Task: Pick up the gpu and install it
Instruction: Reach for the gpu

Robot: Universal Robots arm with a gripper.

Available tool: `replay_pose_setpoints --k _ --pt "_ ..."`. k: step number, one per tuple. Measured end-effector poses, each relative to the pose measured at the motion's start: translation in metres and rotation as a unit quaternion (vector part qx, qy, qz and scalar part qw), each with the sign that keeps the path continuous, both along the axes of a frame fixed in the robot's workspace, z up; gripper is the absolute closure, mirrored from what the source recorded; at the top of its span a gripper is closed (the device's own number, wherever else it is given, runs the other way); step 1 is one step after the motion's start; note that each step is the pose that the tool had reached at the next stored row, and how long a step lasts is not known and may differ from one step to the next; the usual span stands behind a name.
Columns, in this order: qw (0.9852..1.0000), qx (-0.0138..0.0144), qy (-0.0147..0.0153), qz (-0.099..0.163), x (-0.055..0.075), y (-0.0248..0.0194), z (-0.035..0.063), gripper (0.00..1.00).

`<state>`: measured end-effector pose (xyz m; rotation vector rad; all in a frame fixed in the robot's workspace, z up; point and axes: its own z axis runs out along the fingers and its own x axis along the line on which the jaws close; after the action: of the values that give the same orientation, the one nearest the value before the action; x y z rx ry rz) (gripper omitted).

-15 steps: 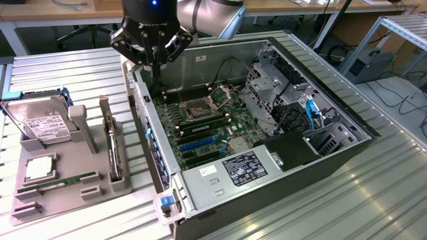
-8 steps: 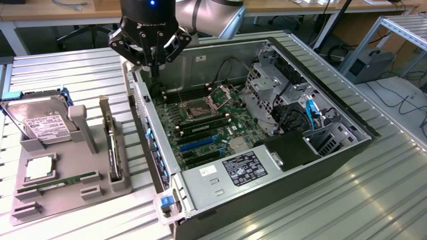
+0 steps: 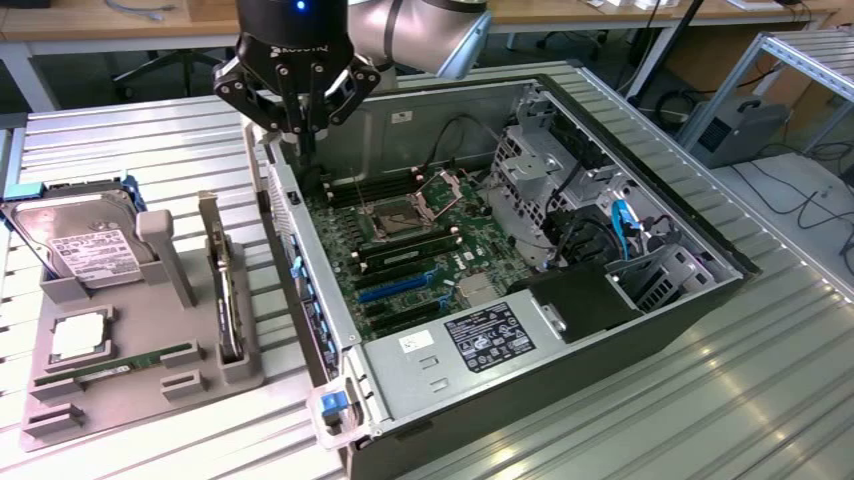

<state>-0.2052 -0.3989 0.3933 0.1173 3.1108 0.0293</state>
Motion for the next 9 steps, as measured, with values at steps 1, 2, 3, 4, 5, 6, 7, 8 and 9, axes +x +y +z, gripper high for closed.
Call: replay_pose_setpoints --k 1,2,3,4,5,6,7,8,9 --pt "1.0000 -0.0001 0.0000 0.000 -0.0002 0.0000 0.0000 0.89" --pt "1.0000 -0.0002 0.0000 0.000 -0.0005 0.0000 0.0000 0.89" --pt "1.0000 -0.0003 0.0000 0.000 -0.0007 0.0000 0.0000 0.89" --pt "1.0000 -0.0004 0.0000 0.000 -0.0009 0.0000 0.0000 0.89" --pt "1.0000 -0.0005 0.0000 0.000 -0.0011 0.0000 0.0000 0.89" --pt "1.0000 -0.0006 0.0000 0.000 -0.0013 0.0000 0.0000 0.89" --pt "1.0000 -0.0007 0.0000 0.000 -0.0016 0.0000 0.0000 0.89" --pt "1.0000 -0.0009 0.0000 0.000 -0.0018 0.0000 0.0000 0.89" --pt "1.0000 -0.0010 0.0000 0.000 -0.0022 0.0000 0.0000 0.89"
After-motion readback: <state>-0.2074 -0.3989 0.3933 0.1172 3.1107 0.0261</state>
